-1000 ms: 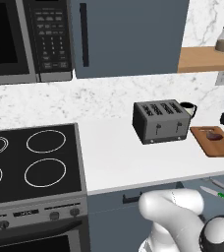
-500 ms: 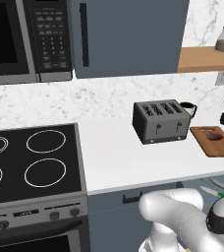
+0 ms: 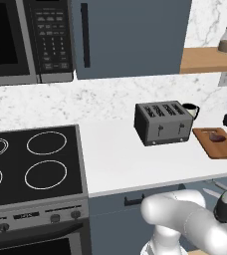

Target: Place the appropriate cutting tool for cutting the potato skin on the cutting board.

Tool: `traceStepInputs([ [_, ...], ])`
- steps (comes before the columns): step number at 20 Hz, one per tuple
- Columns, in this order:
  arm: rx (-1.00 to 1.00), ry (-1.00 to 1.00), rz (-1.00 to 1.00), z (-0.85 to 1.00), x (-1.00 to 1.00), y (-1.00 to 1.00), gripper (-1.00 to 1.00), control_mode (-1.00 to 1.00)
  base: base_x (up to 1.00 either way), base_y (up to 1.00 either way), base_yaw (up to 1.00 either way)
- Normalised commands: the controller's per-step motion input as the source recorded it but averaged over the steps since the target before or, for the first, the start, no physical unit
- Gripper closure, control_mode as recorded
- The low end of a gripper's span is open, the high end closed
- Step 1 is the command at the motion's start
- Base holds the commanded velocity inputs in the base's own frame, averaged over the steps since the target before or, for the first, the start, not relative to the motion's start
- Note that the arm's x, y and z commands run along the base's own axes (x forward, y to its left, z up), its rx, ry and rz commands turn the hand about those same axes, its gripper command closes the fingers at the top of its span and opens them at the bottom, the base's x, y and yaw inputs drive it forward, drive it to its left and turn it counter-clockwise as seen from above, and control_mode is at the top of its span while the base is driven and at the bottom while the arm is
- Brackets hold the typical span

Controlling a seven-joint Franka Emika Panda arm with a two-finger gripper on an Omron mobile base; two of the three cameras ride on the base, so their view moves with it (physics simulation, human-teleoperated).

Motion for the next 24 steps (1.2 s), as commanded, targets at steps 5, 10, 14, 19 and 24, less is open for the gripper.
traceStepInputs([
  [5,0.0,0.02,0.03,-0.46,0.3,-0.18,-1.0,-1.0,0.0,0.0,0.0],
  [10,0.0,0.0,0.02,-0.5,0.28,-0.07,-1.0,-1.0,0.0,0.0,0.0],
  [14,0.0,0.0,0.0,-0.44,0.26,-0.03,-1.0,-1.0,0.0,0.0,0.0],
  [19,0.0,0.0,0.0,-0.47,0.17,-0.03,-1.0,-1.0,0.0,0.0,0.0],
  [24,0.0,-0.01,0.0,-0.5,0.0,0.0,-1.0,-1.0,0.0,0.0,0.0],
])
